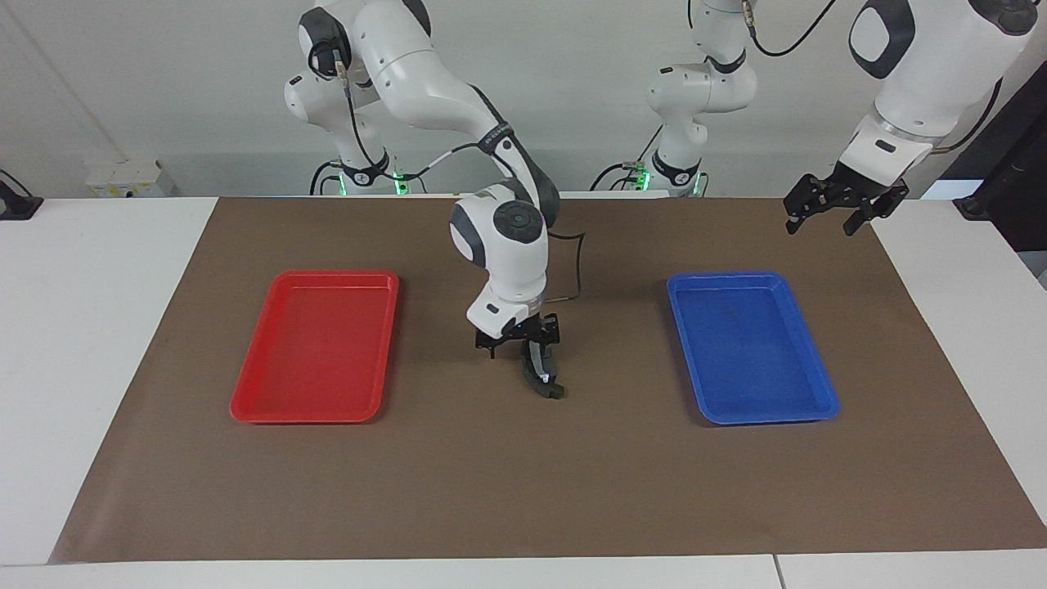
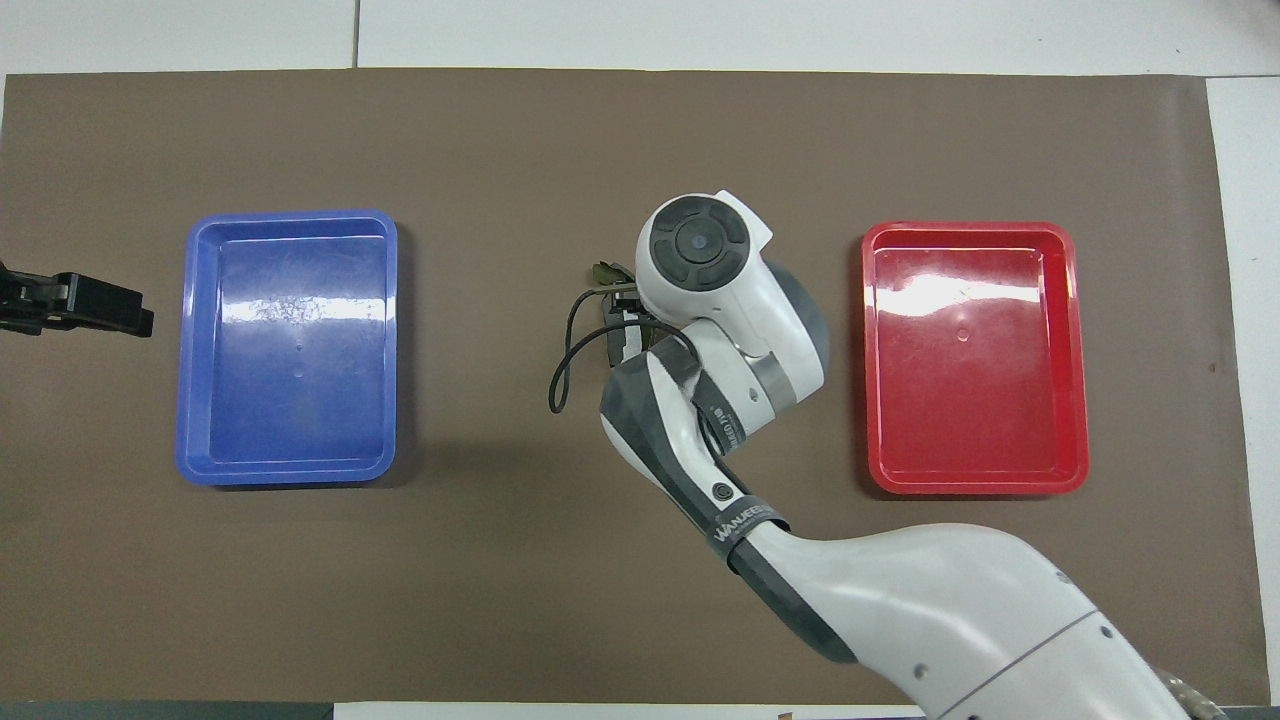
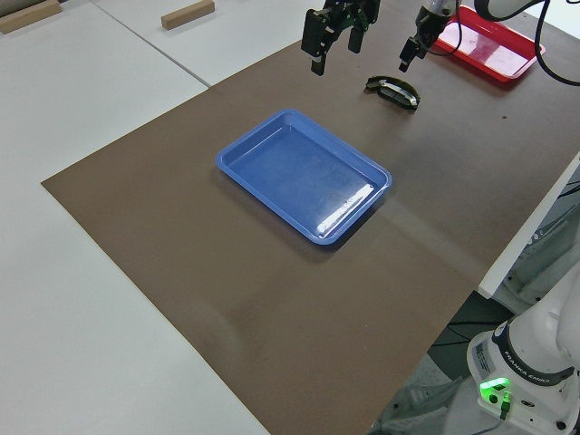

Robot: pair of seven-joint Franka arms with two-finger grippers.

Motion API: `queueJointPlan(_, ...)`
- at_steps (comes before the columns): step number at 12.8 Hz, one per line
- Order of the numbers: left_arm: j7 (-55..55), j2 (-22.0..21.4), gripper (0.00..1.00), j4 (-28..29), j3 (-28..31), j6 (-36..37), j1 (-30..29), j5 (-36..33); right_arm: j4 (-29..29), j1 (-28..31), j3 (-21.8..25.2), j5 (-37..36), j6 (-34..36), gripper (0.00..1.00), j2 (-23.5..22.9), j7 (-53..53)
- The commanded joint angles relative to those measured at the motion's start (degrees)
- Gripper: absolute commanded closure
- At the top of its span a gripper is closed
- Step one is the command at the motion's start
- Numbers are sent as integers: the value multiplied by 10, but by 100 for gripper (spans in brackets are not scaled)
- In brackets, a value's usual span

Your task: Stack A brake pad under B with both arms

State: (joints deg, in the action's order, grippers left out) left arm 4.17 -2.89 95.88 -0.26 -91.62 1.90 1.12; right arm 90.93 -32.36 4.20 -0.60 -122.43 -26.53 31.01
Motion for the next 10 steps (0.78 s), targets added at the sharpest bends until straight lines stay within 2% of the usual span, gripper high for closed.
queueJointPlan(1, -6, -12, 2, 16, -1, -8, -3, 2, 16, 66, -9, -7, 47, 0, 84, 4)
queueJointPlan(5, -6, -12, 2, 16, -1, -8, -3, 2, 15, 165, -8, -11, 124, 0, 168, -20)
queueJointPlan(10, -6, -12, 2, 16, -1, -8, -3, 2, 17, 267, -8, -11, 296, 0, 270, -188)
